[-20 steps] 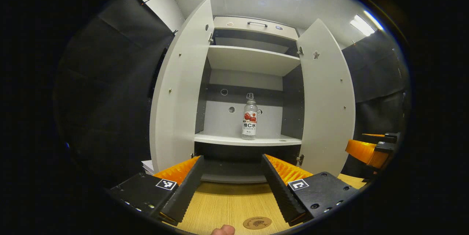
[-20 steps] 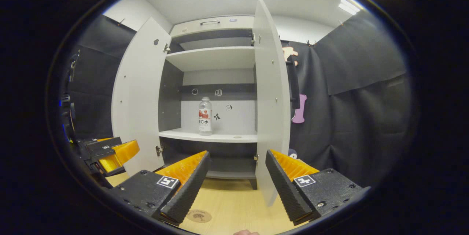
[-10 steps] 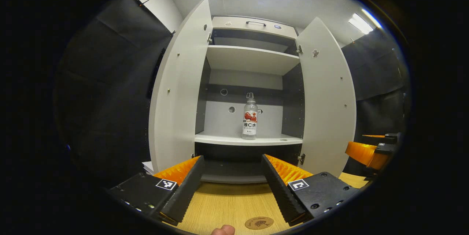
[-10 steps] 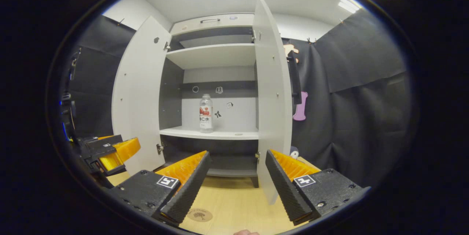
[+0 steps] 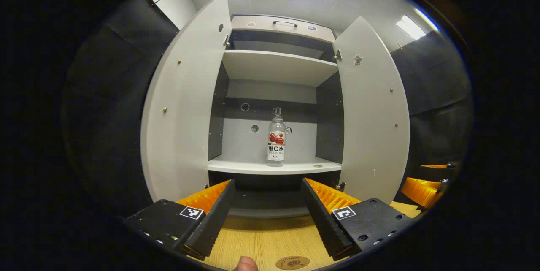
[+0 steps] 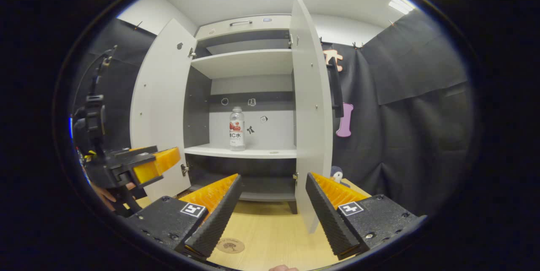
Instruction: Grasp the bottle in the cabinet with the left hand and place it on the coaster, then close the right door with the right hand and the left door with the left hand.
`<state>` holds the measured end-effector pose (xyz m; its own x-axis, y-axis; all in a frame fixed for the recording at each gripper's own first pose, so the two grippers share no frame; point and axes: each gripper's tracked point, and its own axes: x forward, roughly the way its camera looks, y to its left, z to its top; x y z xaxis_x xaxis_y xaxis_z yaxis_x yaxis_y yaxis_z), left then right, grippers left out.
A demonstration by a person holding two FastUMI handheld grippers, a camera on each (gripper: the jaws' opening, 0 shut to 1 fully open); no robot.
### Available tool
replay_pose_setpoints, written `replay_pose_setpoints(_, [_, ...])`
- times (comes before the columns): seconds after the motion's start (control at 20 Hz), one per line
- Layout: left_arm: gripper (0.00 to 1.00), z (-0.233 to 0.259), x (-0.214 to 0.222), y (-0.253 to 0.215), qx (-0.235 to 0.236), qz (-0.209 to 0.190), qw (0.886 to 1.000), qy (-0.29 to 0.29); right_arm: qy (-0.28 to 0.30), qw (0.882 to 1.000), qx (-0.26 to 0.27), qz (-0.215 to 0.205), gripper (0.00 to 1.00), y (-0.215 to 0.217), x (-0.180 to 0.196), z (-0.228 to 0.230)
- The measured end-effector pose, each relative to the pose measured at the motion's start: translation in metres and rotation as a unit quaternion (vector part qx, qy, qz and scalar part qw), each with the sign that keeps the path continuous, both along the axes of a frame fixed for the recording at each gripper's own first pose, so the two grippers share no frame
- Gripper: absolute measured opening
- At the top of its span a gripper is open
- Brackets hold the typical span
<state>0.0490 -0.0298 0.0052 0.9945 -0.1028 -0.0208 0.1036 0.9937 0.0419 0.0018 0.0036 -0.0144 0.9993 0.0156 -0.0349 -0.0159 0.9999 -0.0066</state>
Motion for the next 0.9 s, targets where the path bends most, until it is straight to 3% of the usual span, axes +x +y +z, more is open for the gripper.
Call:
replay_pose_setpoints(0.4, [0.94, 0.024, 0.103, -0.044, -0.017, -0.063, 0.998, -0.015, -0.004, 1.0, 0.003, -0.025, 0.99, -0.005, -0.011, 0.006])
replay_pose_setpoints(0.45, [0.9, 0.023, 0.119, -0.043, -0.019, -0.059, 0.998, -0.007, -0.003, 1.0, 0.004, -0.029, 0.99, -0.007, -0.014, 0.006])
replay_pose_setpoints(0.5, [0.94, 0.022, 0.136, -0.042, -0.021, -0.054, 0.998, 0.001, -0.001, 0.999, 0.004, -0.035, 0.99, -0.009, -0.016, 0.007])
replay_pose_setpoints(0.9, [0.95, -0.002, 0.225, -0.028, -0.001, -0.025, 0.999, 0.048, 0.011, 0.996, 0.004, -0.094, 0.96, -0.038, -0.033, 0.008])
